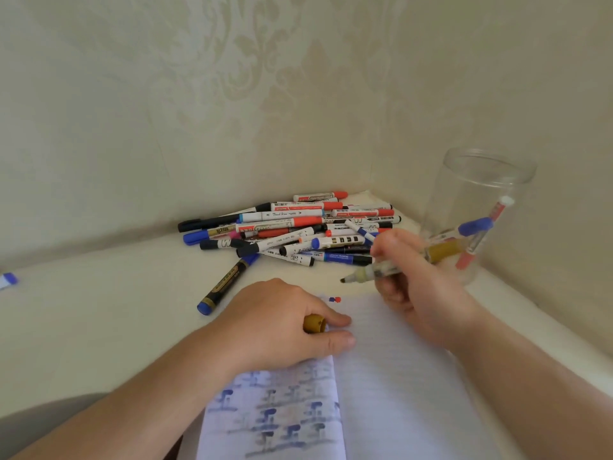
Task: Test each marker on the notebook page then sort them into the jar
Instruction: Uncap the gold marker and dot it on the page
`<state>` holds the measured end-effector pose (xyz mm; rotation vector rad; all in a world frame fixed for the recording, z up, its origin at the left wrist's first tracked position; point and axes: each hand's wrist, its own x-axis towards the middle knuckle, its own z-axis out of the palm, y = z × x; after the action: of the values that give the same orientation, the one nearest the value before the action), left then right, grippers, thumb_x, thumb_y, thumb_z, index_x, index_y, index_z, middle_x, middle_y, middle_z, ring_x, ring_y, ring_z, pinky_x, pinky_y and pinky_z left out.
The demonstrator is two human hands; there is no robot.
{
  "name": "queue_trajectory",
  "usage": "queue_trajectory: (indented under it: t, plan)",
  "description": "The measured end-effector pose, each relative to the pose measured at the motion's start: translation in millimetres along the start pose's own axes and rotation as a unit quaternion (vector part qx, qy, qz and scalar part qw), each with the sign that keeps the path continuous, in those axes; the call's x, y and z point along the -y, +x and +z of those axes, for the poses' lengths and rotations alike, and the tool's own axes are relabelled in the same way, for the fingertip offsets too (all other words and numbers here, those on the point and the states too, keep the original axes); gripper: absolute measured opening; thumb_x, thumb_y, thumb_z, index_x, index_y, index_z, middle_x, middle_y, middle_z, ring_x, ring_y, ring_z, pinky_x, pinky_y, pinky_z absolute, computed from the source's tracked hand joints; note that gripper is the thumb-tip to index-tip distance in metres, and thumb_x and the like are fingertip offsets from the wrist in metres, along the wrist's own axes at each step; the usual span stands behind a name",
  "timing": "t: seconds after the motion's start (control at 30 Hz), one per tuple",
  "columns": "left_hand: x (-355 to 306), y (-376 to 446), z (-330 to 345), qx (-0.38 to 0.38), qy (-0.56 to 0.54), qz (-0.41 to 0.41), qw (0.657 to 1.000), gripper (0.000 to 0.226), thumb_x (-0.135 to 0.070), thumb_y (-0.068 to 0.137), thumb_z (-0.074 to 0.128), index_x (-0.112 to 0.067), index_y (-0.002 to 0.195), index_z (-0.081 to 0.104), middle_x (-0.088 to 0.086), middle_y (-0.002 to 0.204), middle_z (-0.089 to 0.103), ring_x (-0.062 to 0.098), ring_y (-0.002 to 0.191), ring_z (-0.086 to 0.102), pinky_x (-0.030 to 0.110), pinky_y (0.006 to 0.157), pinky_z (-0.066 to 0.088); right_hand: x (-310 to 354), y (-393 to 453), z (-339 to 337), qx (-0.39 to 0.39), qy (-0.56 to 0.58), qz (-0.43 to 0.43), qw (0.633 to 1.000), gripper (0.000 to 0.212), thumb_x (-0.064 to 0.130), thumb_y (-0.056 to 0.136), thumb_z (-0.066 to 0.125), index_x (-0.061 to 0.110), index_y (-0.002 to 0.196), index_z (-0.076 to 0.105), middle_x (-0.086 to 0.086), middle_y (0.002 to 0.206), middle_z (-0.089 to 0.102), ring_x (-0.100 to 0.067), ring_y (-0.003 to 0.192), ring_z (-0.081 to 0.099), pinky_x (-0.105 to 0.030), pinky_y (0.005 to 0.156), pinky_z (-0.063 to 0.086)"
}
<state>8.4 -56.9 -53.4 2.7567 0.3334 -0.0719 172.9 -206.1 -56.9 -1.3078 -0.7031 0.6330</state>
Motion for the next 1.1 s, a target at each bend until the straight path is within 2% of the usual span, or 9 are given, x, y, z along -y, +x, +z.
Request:
queue_trajectory:
  t: [0.1,0.17,0.23,0.4,0.53,0.67,0.8,0.97,1.1]
  plan:
    - [-2,1,-8,0.041,0.002,-0.005,0.999,0.047,-0.087,0.079,0.050,-0.076,0.125,0.048,-0.029,0.082,0.058,-0.003,0.086,0.053,0.023,0.071,0.044,-2,-2,5,-0.007,-0.149,0.019,0.989,0.019,0.012,0.093,0.071,0.017,0.077,0.063,-0.005,0.058,0.055,-0.016,0.051,0.044,-0.024,0.045,0.033]
    - [-3,2,-9,0.049,-0.001,-0.008,0.999,0.044,-0.083,0.082,0.053,-0.076,0.125,0.049,-0.031,0.069,0.053,-0.003,0.080,0.052,0.023,0.065,0.038,-3,-2,7,-0.028,-0.186,0.032,0.982,0.015,0.010,0.086,0.074,0.015,0.076,0.065,-0.008,0.059,0.061,-0.017,0.051,0.049,-0.026,0.045,0.039]
    - [-2,1,-7,0.034,0.002,-0.005,0.999,0.042,-0.083,0.082,0.052,-0.077,0.124,0.048,-0.037,0.070,0.054,-0.003,0.079,0.053,0.022,0.063,0.037,-3,0,8,-0.053,-0.198,0.038,0.978,0.015,0.008,0.084,0.075,0.011,0.075,0.063,-0.010,0.058,0.063,-0.018,0.049,0.053,-0.026,0.044,0.042]
    - [-2,0,0,-0.007,0.025,-0.001,1.000,0.047,-0.083,0.084,0.047,-0.078,0.130,0.040,-0.033,0.081,0.051,-0.003,0.087,0.052,0.020,0.068,0.041,-1,5,5,-0.096,-0.185,0.059,0.976,0.022,0.005,0.087,0.072,0.012,0.070,0.060,-0.013,0.058,0.065,-0.020,0.047,0.057,-0.026,0.043,0.045]
    - [1,1,2,-0.021,0.027,0.004,0.999,0.051,-0.085,0.083,0.047,-0.078,0.133,0.037,-0.029,0.102,0.064,-0.001,0.092,0.054,0.021,0.078,0.049,0,6,2,-0.067,-0.156,0.057,0.984,0.015,0.007,0.093,0.068,0.013,0.080,0.072,-0.012,0.061,0.065,-0.022,0.052,0.058,-0.029,0.047,0.047]
    - [0,2,0,-0.003,0.021,-0.005,1.000,0.048,-0.082,0.084,0.050,-0.076,0.131,0.042,-0.025,0.080,0.056,-0.001,0.084,0.054,0.023,0.071,0.048,2,5,2,-0.025,-0.168,0.043,0.985,0.016,0.014,0.093,0.073,0.021,0.081,0.079,-0.005,0.066,0.067,-0.018,0.058,0.058,-0.026,0.050,0.047]
    - [1,6,-2,0.006,0.025,-0.005,1.000,0.043,-0.081,0.085,0.048,-0.078,0.128,0.043,-0.026,0.065,0.052,-0.002,0.076,0.051,0.025,0.061,0.039,0,3,5,-0.064,-0.225,-0.021,0.972,0.014,0.013,0.082,0.080,0.018,0.072,0.070,0.002,0.057,0.062,-0.012,0.050,0.050,-0.024,0.048,0.041]
    - [2,7,0,0.000,0.029,-0.002,1.000,0.043,-0.085,0.085,0.042,-0.077,0.127,0.045,-0.033,0.062,0.051,-0.002,0.073,0.050,0.025,0.059,0.036,-4,3,8,-0.092,-0.244,0.003,0.965,0.022,0.014,0.081,0.080,0.008,0.075,0.060,-0.008,0.056,0.062,-0.015,0.048,0.052,-0.028,0.047,0.042]
    - [3,6,2,-0.013,0.035,0.000,0.999,0.048,-0.088,0.082,0.040,-0.077,0.128,0.042,-0.025,0.064,0.047,-0.003,0.075,0.049,0.023,0.058,0.033,-6,5,7,-0.097,-0.253,0.030,0.962,0.025,0.015,0.082,0.080,0.003,0.077,0.059,-0.013,0.060,0.066,-0.016,0.048,0.056,-0.029,0.048,0.047]
